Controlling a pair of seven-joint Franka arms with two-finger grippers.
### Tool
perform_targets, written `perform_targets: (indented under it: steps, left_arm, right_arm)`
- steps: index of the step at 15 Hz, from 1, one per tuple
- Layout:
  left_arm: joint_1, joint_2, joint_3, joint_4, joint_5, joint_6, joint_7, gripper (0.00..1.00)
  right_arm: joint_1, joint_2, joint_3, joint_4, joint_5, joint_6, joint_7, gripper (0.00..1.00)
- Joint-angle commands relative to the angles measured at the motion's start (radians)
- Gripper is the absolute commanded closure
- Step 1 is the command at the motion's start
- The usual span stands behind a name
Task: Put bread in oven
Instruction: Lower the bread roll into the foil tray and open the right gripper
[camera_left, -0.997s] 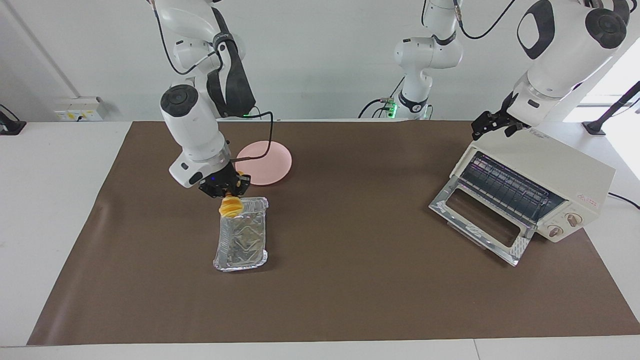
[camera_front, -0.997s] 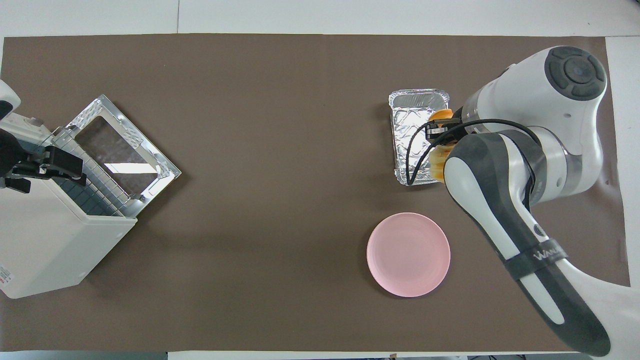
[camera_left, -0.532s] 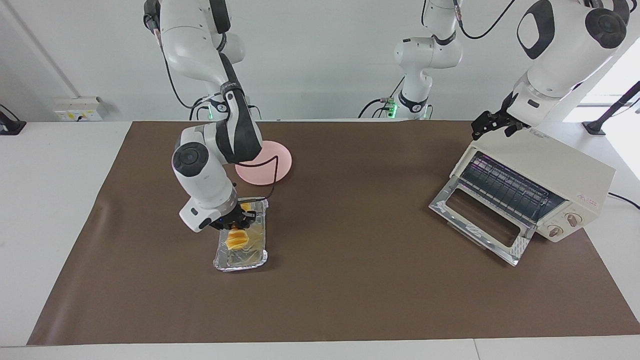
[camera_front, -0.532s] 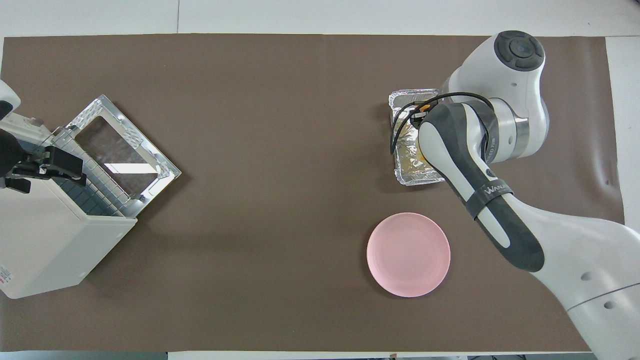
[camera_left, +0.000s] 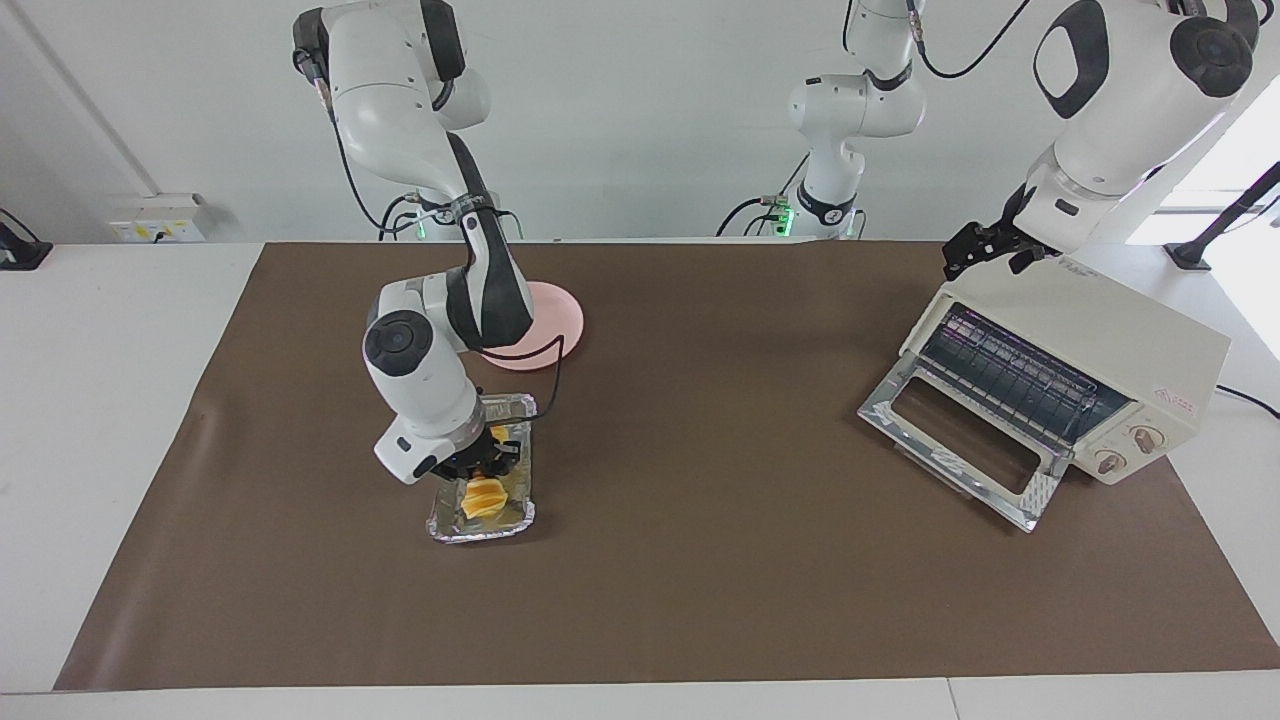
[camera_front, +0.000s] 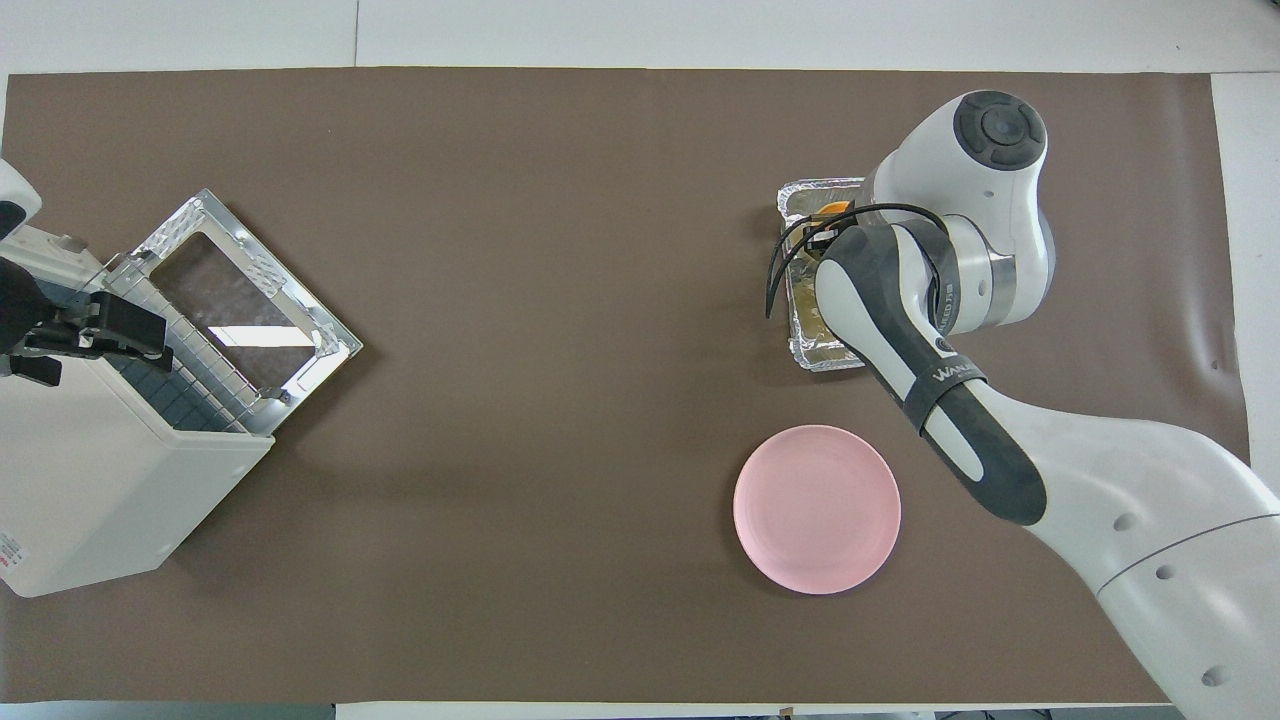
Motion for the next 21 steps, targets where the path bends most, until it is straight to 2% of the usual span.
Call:
perform_targets:
  steps: [1, 2, 5, 10, 14, 18, 21]
  left_arm:
    - [0.000, -0.010, 0.004, -0.001, -0.004, 0.007, -0.001, 0.00]
    - [0.000, -0.011, 0.004, -0.001, -0.004, 0.005, -0.001, 0.00]
    - [0.000, -0.011, 0.004, -0.001, -0.004, 0.007, -0.001, 0.00]
    - [0.000, -0.010, 0.004, -0.001, -0.004, 0.007, -0.001, 0.00]
    - [0.000, -0.011, 0.004, -0.001, -0.004, 0.007, -0.001, 0.00]
    - [0.000, -0.010, 0.004, -0.001, -0.004, 0.007, -0.001, 0.00]
    - [0.000, -0.010, 0.004, -0.001, -0.004, 0.007, -0.001, 0.00]
  right_arm:
    - [-0.004, -0.021, 0.004, -0.050, 0.005, 0.036, -0.024, 0.57]
    - [-0.004, -0.021, 0.004, -0.046, 0.005, 0.033, -0.023, 0.01]
    - [-0.003, -0.021, 0.006, -0.018, 0.017, -0.013, -0.015, 0.00]
    - [-0.013, -0.041, 0.007, 0.109, 0.020, -0.194, 0.015, 0.00]
    - [-0.056, -0.080, 0.000, 0.114, 0.008, -0.243, 0.003, 0.00]
    - [-0.098, -0.093, -0.002, 0.051, 0.000, -0.190, -0.060, 0.00]
    - [-0.102, -0.116, -0.002, -0.093, 0.000, -0.041, -0.075, 0.00]
